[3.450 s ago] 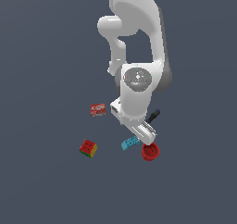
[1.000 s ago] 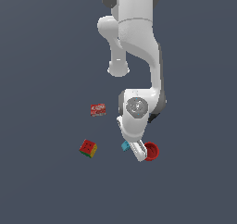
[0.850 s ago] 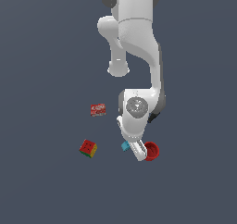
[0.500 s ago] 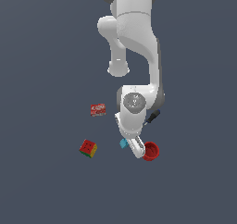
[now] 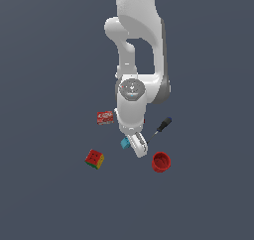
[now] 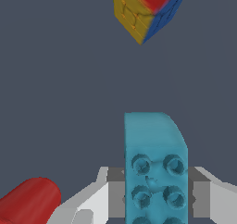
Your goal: Pick up a designated object from a clutter of objects.
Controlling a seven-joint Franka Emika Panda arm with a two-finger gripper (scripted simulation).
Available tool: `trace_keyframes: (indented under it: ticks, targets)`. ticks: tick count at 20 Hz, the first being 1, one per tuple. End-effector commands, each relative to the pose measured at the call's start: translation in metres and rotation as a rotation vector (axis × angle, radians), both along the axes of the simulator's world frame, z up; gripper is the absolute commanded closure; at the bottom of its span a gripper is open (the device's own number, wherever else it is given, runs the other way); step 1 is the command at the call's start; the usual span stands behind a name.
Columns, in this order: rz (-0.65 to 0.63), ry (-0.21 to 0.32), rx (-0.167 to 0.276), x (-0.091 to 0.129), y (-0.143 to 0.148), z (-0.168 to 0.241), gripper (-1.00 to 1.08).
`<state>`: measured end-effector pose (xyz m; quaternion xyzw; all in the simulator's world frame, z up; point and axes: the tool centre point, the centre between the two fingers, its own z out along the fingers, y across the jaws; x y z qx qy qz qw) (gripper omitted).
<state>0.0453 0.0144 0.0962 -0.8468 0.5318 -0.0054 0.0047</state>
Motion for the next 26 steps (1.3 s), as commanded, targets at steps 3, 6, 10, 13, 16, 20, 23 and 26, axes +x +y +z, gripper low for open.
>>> trace_keyframes:
  ticks: [3, 6, 10, 13, 16, 20, 23, 26]
  targets:
    - [0.000, 0.000, 0.001, -0.019, -0.023, 0.035, 1.08]
    - [0.000, 0.002, 0.002, -0.032, -0.038, 0.058, 1.08]
    - [0.001, 0.003, 0.003, -0.049, -0.060, 0.091, 1.08]
    - [0.001, 0.005, 0.003, -0.063, -0.077, 0.116, 1.08]
    - [0.002, 0.007, 0.002, -0.076, -0.095, 0.143, 1.08]
    - [0.002, 0.009, 0.001, -0.095, -0.120, 0.180, 1.08]
    - [0.003, 0.010, 0.001, -0.107, -0.137, 0.206, 1.08]
    - [0.003, 0.011, 0.000, -0.118, -0.152, 0.229, 1.08]
